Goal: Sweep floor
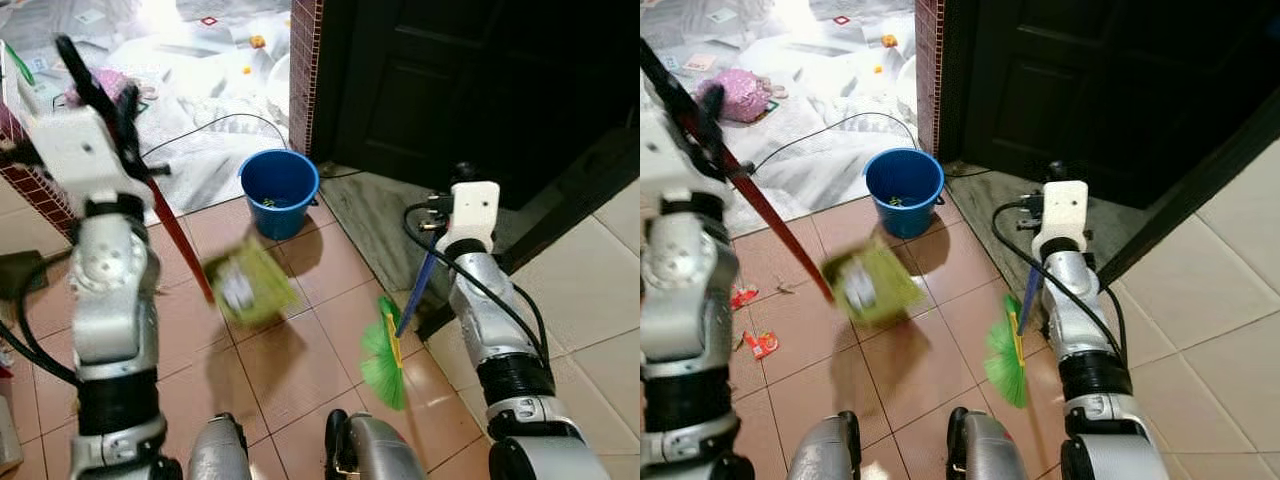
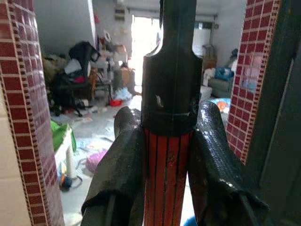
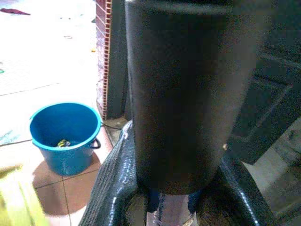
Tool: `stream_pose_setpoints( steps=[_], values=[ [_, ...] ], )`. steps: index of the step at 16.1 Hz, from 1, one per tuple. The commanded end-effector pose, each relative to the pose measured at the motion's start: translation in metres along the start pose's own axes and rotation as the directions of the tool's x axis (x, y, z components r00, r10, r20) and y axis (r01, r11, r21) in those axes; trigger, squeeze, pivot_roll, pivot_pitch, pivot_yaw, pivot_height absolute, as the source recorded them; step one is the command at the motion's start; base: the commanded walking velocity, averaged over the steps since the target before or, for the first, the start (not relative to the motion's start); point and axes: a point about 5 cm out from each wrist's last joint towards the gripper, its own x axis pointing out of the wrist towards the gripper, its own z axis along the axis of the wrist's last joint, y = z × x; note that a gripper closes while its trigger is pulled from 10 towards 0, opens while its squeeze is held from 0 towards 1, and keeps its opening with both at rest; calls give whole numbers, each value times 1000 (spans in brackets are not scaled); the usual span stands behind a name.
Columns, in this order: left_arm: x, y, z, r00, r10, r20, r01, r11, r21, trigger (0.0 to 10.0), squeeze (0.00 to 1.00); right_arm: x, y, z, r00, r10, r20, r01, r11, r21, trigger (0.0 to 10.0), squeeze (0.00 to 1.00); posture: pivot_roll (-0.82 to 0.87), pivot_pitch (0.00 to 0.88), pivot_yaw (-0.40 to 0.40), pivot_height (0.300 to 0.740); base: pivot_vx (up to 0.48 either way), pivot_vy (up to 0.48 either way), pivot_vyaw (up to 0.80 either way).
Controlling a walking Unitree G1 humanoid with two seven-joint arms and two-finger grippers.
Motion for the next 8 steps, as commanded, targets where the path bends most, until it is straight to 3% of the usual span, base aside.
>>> stream_pose_setpoints(
  steps=[1,4,8],
  values=[
    [5,1,24,995,14,101,-14,1000,-1,10000,0,-1,0,-4,1000,5,-16,-5,1000,1,10000,0,-20,141,-60,740,0,0,0],
    [16,5,43,985,23,174,-27,999,19,10000,0,0,1,-5,1000,6,-17,-5,1000,6,10000,0,-19,137,-48,740,282,0,0],
    [25,0,52,976,19,216,-22,1000,12,10000,0,3,2,-3,1000,4,-14,-4,1000,25,10000,0,-19,132,-43,740,433,0,0]
  ],
)
